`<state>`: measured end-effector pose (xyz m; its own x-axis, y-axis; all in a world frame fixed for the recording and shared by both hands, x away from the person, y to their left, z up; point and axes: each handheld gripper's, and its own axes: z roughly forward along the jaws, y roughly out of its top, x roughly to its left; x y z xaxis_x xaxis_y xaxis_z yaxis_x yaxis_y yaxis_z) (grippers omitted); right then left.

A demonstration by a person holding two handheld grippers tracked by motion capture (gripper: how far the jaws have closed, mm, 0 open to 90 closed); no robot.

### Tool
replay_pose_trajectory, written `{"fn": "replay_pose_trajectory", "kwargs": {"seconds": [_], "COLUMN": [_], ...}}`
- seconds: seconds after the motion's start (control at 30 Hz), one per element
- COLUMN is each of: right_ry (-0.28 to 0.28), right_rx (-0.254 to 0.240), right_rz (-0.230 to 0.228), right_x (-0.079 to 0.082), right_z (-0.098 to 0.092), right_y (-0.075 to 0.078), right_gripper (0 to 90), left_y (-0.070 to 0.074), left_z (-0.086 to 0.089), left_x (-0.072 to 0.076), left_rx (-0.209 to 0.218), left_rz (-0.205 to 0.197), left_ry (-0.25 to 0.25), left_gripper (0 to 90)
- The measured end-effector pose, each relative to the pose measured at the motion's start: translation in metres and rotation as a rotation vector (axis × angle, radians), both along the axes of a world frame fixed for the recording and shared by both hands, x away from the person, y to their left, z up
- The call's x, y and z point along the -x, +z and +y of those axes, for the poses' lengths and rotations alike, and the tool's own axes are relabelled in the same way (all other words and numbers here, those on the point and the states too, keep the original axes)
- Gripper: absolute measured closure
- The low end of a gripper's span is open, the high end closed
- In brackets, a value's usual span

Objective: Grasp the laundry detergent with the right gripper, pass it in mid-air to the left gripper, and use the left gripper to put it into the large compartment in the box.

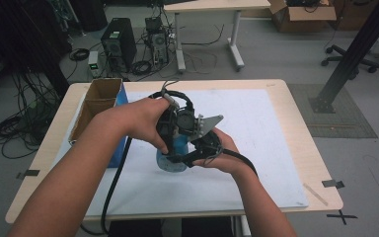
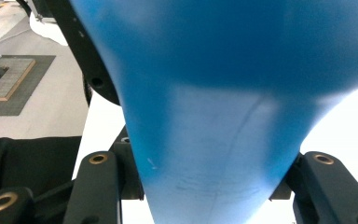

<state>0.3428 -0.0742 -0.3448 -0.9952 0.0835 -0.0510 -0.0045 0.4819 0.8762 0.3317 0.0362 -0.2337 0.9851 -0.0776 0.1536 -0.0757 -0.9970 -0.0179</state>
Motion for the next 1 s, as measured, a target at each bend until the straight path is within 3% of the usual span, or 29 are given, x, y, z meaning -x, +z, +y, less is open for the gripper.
{"fn": "replay_pose_trajectory", "kwargs": {"seconds": [0.2, 0.33, 0.37, 0.4, 0.43, 0.47, 0.53, 0.67, 0.8, 0.83, 0.9, 0.93, 1.0], "right_ry": [0.000, 0.002, 0.002, 0.003, 0.007, 0.009, 0.011, 0.016, 0.020, 0.025, 0.017, 0.011, 0.005], "right_rx": [0.000, 0.001, -0.009, -0.006, 0.008, 0.007, -0.008, -0.005, -0.013, -0.031, -0.039, -0.035, -0.057], "right_rz": [-0.010, -0.014, 0.018, 0.009, -0.042, -0.045, -0.014, -0.027, -0.018, 0.004, -0.003, -0.032, -0.021], "right_x": [0.0015, 0.0021, 0.0048, 0.0045, 0.0010, 0.0010, 0.0031, 0.0027, 0.0031, 0.0046, 0.0040, 0.0021, 0.0021], "right_z": [0.0007, 0.0020, 0.0032, 0.0034, 0.0029, 0.0029, 0.0032, 0.0037, 0.0046, 0.0052, 0.0048, 0.0040, 0.0030], "right_y": [0.0004, 0.0013, 0.0023, 0.0026, 0.0026, 0.0029, 0.0037, 0.0034, 0.0007, -0.0001, -0.0019, -0.0030, -0.0045], "right_gripper": [46.0, 46.1, 46.1, 46.1, 46.1, 46.1, 46.0, 45.9, 45.0, 44.8, 44.2, 44.1, 38.6], "left_y": [0.0019, 0.0031, 0.0036, 0.0039, 0.0047, 0.0054, 0.0059, 0.0056, 0.0041, 0.0040, 0.0036, 0.0040, 0.0040], "left_z": [0.0000, -0.0005, -0.0008, -0.0009, -0.0013, -0.0012, -0.0010, -0.0013, -0.0023, -0.0023, -0.0021, -0.0021, -0.0019], "left_x": [-0.0008, -0.0002, 0.0001, 0.0011, 0.0014, 0.0021, 0.0021, 0.0025, 0.0015, 0.0011, 0.0011, 0.0011, 0.0010], "left_rx": [-0.004, -0.019, -0.026, -0.026, -0.030, -0.031, -0.031, -0.043, -0.059, -0.062, -0.061, -0.065, -0.059], "left_rz": [0.015, 0.023, 0.017, 0.017, 0.013, 0.013, 0.009, 0.016, 0.026, 0.029, 0.024, 0.026, 0.026], "left_ry": [0.006, 0.042, 0.038, 0.044, 0.040, 0.042, 0.035, 0.035, 0.040, 0.039, 0.037, 0.036, 0.031], "left_gripper": [37.0, 37.8, 37.9, 38.0, 38.0, 38.1, 38.1, 38.3, 38.3, 38.3, 38.3, 38.3, 38.3]}}
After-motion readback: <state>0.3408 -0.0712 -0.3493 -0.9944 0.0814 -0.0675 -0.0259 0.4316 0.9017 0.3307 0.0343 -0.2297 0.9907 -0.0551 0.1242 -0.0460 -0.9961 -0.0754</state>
